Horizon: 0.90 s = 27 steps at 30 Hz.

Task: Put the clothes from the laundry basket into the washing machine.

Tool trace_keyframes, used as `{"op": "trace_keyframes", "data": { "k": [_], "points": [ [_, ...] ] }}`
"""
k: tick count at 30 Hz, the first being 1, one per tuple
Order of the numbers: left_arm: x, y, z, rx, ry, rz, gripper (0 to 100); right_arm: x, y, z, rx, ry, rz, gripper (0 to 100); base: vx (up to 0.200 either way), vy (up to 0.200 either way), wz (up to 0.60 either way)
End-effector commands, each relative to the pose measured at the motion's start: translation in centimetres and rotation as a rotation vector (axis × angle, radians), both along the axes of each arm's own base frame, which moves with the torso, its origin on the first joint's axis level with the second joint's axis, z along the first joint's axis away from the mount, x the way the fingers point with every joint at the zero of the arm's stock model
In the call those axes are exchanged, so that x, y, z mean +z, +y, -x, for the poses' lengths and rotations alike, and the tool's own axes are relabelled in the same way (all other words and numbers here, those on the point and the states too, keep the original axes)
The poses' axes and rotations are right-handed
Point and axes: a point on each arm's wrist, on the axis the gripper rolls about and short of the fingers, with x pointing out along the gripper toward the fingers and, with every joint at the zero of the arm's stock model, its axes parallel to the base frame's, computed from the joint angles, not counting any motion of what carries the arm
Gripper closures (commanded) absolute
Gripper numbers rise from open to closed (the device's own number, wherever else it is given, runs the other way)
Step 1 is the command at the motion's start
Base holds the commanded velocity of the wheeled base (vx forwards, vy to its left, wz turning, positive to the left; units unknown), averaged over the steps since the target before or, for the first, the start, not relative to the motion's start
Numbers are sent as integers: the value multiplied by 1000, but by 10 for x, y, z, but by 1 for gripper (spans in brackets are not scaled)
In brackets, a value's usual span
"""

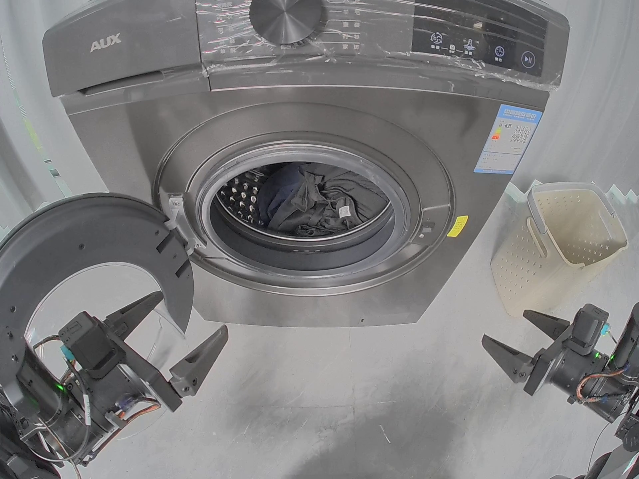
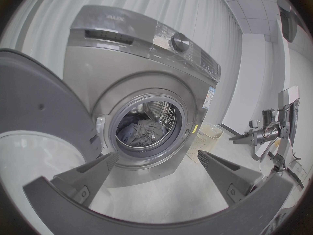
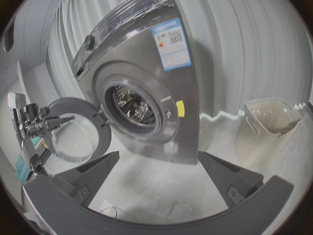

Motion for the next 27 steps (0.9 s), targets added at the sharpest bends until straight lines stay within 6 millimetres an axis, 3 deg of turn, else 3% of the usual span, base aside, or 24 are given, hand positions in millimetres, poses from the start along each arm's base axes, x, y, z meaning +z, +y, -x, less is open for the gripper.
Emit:
{"op": "trace_keyframes", "data": {
  "k": [1,11,17,23,27],
  "points": [
    [13,18,21,21,-56,29,0,7,-20,24,-42,-3,-7,0,-200,0,0],
    [8,52,58,95,7,-31,0,3,-55,84,-107,-5,-9,0,-200,0,0],
    [-7,79,90,148,43,-33,0,-11,-74,122,-216,-59,-23,0,0,0,0],
    [-24,97,120,198,15,1,0,-24,-80,142,-324,-125,-13,0,0,0,0],
    [-43,102,142,184,-13,4,0,-34,-80,151,-367,-143,-6,0,0,-200,0]
  ]
}}
